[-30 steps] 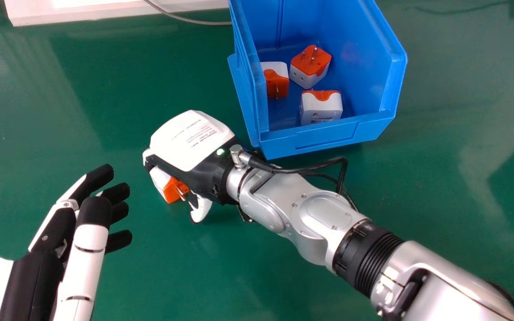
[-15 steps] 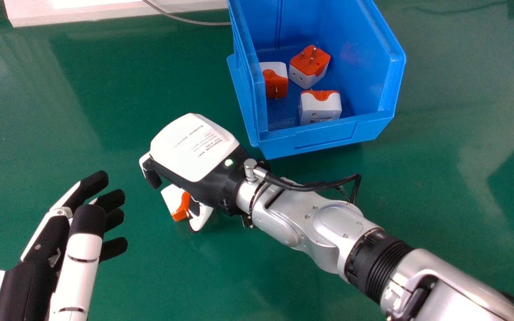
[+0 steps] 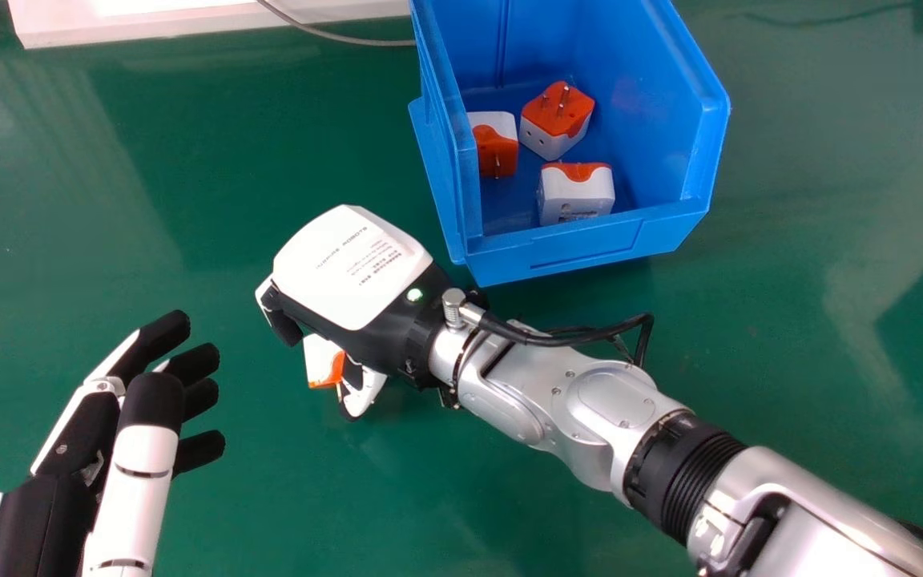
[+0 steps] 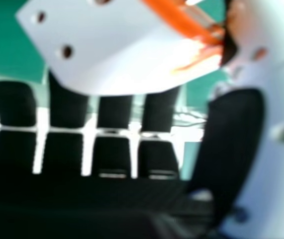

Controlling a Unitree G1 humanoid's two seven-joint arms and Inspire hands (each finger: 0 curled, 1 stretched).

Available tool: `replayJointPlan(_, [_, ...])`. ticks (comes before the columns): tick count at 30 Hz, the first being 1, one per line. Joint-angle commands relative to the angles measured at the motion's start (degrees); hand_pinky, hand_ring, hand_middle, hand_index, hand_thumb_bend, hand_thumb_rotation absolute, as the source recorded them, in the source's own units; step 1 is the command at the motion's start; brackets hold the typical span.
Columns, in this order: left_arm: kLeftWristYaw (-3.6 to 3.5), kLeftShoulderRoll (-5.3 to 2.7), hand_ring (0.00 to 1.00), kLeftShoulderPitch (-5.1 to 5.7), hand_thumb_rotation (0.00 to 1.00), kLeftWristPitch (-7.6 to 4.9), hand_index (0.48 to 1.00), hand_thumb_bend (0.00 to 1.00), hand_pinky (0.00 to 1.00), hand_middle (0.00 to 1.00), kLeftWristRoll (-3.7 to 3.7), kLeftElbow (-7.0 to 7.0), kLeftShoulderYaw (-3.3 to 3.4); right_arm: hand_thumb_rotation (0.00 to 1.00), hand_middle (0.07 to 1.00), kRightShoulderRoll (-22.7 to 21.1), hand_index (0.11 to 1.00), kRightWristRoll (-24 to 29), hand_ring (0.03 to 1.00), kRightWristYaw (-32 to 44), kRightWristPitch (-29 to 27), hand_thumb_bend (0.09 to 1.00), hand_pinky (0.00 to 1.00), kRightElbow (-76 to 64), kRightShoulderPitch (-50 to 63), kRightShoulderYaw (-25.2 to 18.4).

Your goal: Pick all objects and put in blue box

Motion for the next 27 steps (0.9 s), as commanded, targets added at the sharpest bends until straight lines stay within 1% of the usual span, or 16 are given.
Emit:
replayJointPlan(1, [0.15,0.23,0.83,0.00,0.91,-0.51,0.850,0.64,0.76,0.83,-0.59,-2.05,0.56,0.00,0.454,0.5,0.486,0.4,0.176,-1.3,0.2,0.529,0.15,-0.8,-0.6,-0.8])
replayJointPlan(4, [0.13,0.26,0.83,-0.94,0.91,0.41,0.850,0.64,0.76,0.83,-0.74,-2.05,1.14,0.00,0.459,0.5,0.481,0.5,0.163,-2.2,0.3,0.530,0.14,-0.9,-0.4,-1.1])
replayJointPlan(6, [0.11,0.30,0.83,-1.84,0.91,1.24,0.850,0.64,0.76,0.83,-0.89,-2.05,1.63,0.00,0.459,0.6,0.481,0.7,0.163,-2.5,0.5,0.530,0.14,-0.6,-0.5,-1.3])
replayJointPlan(8, [0.07,0.38,0.83,-3.26,0.92,2.41,0.850,0.64,0.76,0.83,-1.13,-1.83,2.42,0.00,0.442,0.9,0.483,1.1,0.163,-3.1,0.7,0.528,0.14,-0.5,-0.4,-1.7])
replayJointPlan(10, [0.01,0.52,0.83,-5.18,0.92,3.79,0.850,0.64,0.76,0.83,-1.39,-1.43,3.36,0.00,0.442,1.3,0.483,1.5,0.163,-4.0,0.9,0.528,0.14,-0.2,-0.4,-2.2])
replayJointPlan(12, [-0.10,0.57,0.83,-6.37,0.92,4.73,0.850,0.64,0.76,0.83,-1.53,-1.24,3.92,0.00,0.429,1.4,0.485,1.6,0.166,-4.7,0.9,0.526,0.14,-0.6,-0.2,-2.6])
replayJointPlan(14, [-0.17,0.74,0.83,-8.49,0.92,6.18,0.850,0.64,0.76,0.83,-1.71,-0.78,4.73,0.00,0.429,1.6,0.485,1.9,0.166,-5.4,0.7,0.526,0.14,-0.4,-0.3,-3.1])
replayJointPlan(15, [-0.21,0.87,0.83,-9.87,0.92,7.10,0.850,0.64,0.76,0.83,-1.78,-0.47,5.23,0.00,0.427,1.7,0.490,2.2,0.186,-5.7,0.6,0.525,0.16,-0.4,-0.4,-3.6])
replayJointPlan(16, [-0.28,0.92,0.83,-10.82,0.92,7.79,0.850,0.64,0.76,0.83,-1.83,-0.30,5.59,0.00,0.427,1.8,0.490,2.3,0.186,-5.8,0.5,0.525,0.16,-0.3,-0.5,-3.9])
replayJointPlan(17, [-0.39,0.92,0.83,-11.32,0.92,8.17,0.850,0.64,0.76,0.83,-1.82,-0.23,5.81,0.00,0.427,1.6,0.490,2.6,0.186,-5.7,0.4,0.525,0.16,-1.2,-0.2,-4.2])
replayJointPlan(18, [-0.46,1.09,0.83,-12.80,0.92,9.00,0.849,0.65,0.76,0.83,-1.86,0.24,6.37,0.00,0.444,1.5,0.496,2.9,0.225,-6.0,0.4,0.523,0.19,-1.7,-0.1,-4.6])
replayJointPlan(19, [-0.54,1.20,0.83,-13.96,0.92,9.63,0.849,0.65,0.76,0.83,-1.85,0.62,6.82,0.00,0.444,1.3,0.496,3.0,0.225,-6.3,0.5,0.523,0.19,-2.4,0.0,-4.8])
replayJointPlan(20, [-0.63,1.40,0.82,-15.51,0.92,10.43,0.849,0.65,0.76,0.83,-1.86,1.20,7.38,0.00,0.459,1.3,0.489,3.1,0.261,-6.8,0.7,0.518,0.22,-2.7,0.0,-5.1])
replayJointPlan(22, [-0.78,1.84,0.82,-18.53,0.92,11.97,0.849,0.65,0.76,0.83,-1.92,2.37,8.52,0.00,0.459,1.4,0.489,3.0,0.261,-7.6,1.0,0.518,0.22,-2.7,-0.4,-5.4])
replayJointPlan(24, [-0.92,2.34,0.82,-21.36,0.92,13.31,0.847,0.65,0.76,0.83,-1.99,3.67,9.70,0.00,0.482,1.1,0.496,2.9,0.314,-7.6,1.4,0.510,0.27,-3.7,-0.5,-5.9])
replayJointPlan(27, [-1.13,2.85,0.82,-24.88,0.91,14.97,0.847,0.65,0.76,0.84,-1.74,5.29,10.90,0.00,0.490,0.5,0.496,3.2,0.333,-6.8,2.0,0.508,0.29,-5.5,-0.3,-6.6])
